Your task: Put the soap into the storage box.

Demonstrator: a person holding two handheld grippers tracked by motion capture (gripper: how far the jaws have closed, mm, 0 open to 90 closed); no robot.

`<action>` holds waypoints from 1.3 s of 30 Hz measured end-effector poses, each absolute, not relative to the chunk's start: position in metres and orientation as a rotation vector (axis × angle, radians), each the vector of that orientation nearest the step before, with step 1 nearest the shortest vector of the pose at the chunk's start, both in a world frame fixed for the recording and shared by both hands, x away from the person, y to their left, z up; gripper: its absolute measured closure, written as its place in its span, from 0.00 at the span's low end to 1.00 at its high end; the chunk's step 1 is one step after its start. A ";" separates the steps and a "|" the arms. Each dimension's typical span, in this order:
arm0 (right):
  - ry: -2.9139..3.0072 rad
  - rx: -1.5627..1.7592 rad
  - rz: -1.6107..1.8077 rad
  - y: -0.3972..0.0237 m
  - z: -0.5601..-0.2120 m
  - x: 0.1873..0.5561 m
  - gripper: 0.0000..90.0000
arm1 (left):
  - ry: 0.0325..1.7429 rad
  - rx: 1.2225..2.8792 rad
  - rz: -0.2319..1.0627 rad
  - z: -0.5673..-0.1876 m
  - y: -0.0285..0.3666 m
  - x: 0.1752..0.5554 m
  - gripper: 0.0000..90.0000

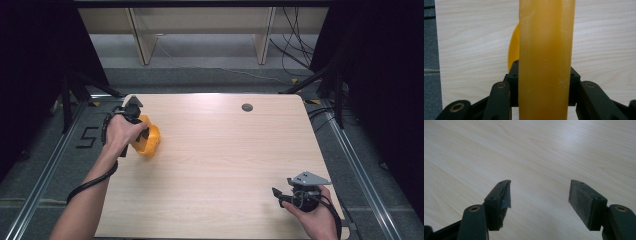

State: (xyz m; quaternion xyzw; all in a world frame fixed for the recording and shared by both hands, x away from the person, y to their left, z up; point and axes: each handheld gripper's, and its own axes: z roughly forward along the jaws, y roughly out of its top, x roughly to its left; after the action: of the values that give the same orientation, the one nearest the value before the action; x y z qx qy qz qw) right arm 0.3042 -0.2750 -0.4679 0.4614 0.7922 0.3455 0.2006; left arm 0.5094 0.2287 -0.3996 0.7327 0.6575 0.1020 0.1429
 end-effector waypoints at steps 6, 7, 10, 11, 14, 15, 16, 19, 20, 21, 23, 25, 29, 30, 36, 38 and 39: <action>2.215 1.287 0.972 -0.275 -0.468 0.304 0.39 | 1.908 2.120 0.282 -0.403 0.229 0.514 0.67; 2.216 1.288 0.973 -0.275 -0.468 0.305 0.39 | 1.906 2.124 0.282 -0.403 0.229 0.515 0.67; 2.214 1.284 0.970 -0.275 -0.468 0.305 0.39 | 1.908 2.118 0.283 -0.405 0.229 0.517 0.67; 2.214 1.284 0.970 -0.275 -0.468 0.305 0.39 | 1.908 2.118 0.283 -0.405 0.229 0.517 0.67; 2.215 1.288 0.965 -0.275 -0.468 0.304 0.39 | 1.912 2.130 0.278 -0.407 0.229 0.519 0.67; 2.214 1.288 0.965 -0.275 -0.468 0.304 0.39 | 1.917 2.123 0.281 -0.408 0.229 0.520 0.67; 2.214 1.288 0.972 -0.275 -0.468 0.304 0.39 | 1.913 2.133 0.282 -0.409 0.228 0.520 0.67; 2.219 1.283 0.973 -0.275 -0.469 0.305 0.39 | 1.917 2.121 0.277 -0.410 0.227 0.520 0.67; 2.219 1.283 0.973 -0.275 -0.469 0.305 0.39 | 1.911 2.124 0.280 -0.410 0.227 0.520 0.67; 2.218 1.282 0.971 -0.275 -0.469 0.305 0.39 | 1.910 2.138 0.274 -0.411 0.227 0.521 0.67; 2.218 1.283 0.969 -0.275 -0.468 0.305 0.38 | 1.916 2.122 0.282 -0.412 0.226 0.521 0.67; 2.219 1.284 0.977 -0.275 -0.469 0.305 0.38 | 1.913 2.126 0.282 -0.414 0.226 0.522 0.67; 2.228 1.281 0.964 -0.274 -0.470 0.304 0.38 | 1.921 2.122 0.280 -0.418 0.224 0.523 0.67; 2.228 1.281 0.964 -0.274 -0.470 0.304 0.38 | 1.921 2.122 0.280 -0.418 0.224 0.523 0.67; 2.220 1.342 0.974 -0.272 -0.468 0.302 0.38 | 1.917 2.151 0.263 -0.422 0.223 0.525 0.67; 2.230 1.272 0.971 -0.275 -0.470 0.305 0.38 | 1.908 2.167 0.262 -0.422 0.223 0.526 0.67; 2.230 1.272 0.971 -0.275 -0.470 0.305 0.38 | 1.908 2.167 0.262 -0.422 0.223 0.526 0.67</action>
State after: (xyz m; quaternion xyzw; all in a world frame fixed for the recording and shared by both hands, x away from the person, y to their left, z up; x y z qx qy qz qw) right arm 0.3053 -0.2750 -0.4699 0.4544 0.7965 0.3469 0.1970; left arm 0.5258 0.2234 -0.4224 0.7420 0.6533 0.0897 0.1209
